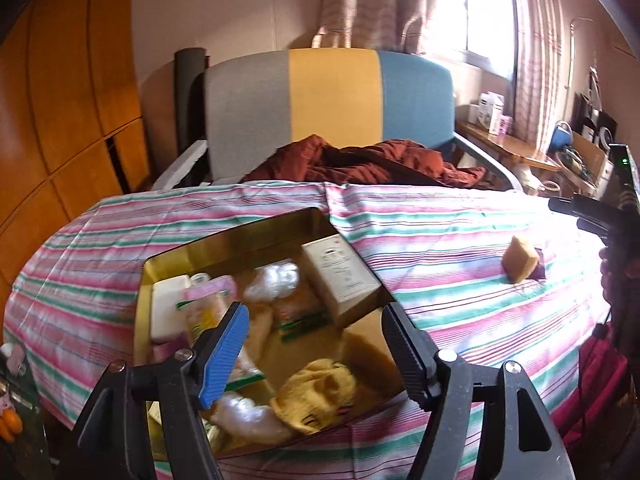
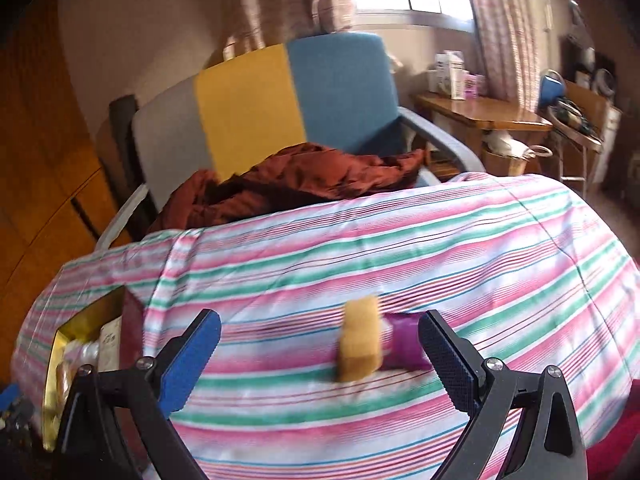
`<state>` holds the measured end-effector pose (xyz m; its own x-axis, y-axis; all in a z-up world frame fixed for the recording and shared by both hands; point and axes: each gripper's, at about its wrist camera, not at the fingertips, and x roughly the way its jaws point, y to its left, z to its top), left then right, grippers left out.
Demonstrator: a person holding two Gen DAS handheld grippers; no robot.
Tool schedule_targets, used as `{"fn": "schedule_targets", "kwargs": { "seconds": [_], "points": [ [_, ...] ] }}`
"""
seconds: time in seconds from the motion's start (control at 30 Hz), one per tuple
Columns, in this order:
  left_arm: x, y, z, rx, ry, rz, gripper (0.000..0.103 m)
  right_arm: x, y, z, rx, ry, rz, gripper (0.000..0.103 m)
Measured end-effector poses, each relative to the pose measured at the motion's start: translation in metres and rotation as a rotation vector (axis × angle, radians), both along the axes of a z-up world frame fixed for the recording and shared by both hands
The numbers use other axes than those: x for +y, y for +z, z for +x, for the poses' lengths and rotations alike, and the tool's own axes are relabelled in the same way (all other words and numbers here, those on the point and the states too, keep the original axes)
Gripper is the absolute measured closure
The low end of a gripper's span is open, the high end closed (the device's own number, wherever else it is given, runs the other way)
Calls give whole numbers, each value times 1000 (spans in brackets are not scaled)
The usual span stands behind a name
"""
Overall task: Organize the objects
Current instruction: 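Withdraw both open tools from the tray toward the yellow sponge and purple packet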
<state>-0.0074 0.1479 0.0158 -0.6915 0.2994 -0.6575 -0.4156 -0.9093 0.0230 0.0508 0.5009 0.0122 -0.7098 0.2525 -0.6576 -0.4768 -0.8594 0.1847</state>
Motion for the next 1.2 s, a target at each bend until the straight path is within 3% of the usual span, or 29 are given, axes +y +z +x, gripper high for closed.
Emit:
{"fn": "schedule_targets", "kwargs": {
  "seconds": [0.2,0.4,0.5,0.67,0.93,1.2],
  "points": [
    [30,0,-3,-12,-68,-28,28,55,-23,14,-4,-129,-61,3],
    [80,-4,-6,-50,-170,-53,29,93,-44,32,36,-261,-281,3],
    [111,-10,-7,-90,-253,-51,29,102,-45,43,64,-310,-327,1],
    [166,-19,-4,-126,-376,-61,29,109,-46,52,89,-344,-383,0],
    [247,-44,-19,-292,-483,-9,30,113,-55,52,79,-327,-470,0],
    [326,-60,-36,-321,-550,-20,30,117,-58,54,85,-328,-500,0]
  ]
}}
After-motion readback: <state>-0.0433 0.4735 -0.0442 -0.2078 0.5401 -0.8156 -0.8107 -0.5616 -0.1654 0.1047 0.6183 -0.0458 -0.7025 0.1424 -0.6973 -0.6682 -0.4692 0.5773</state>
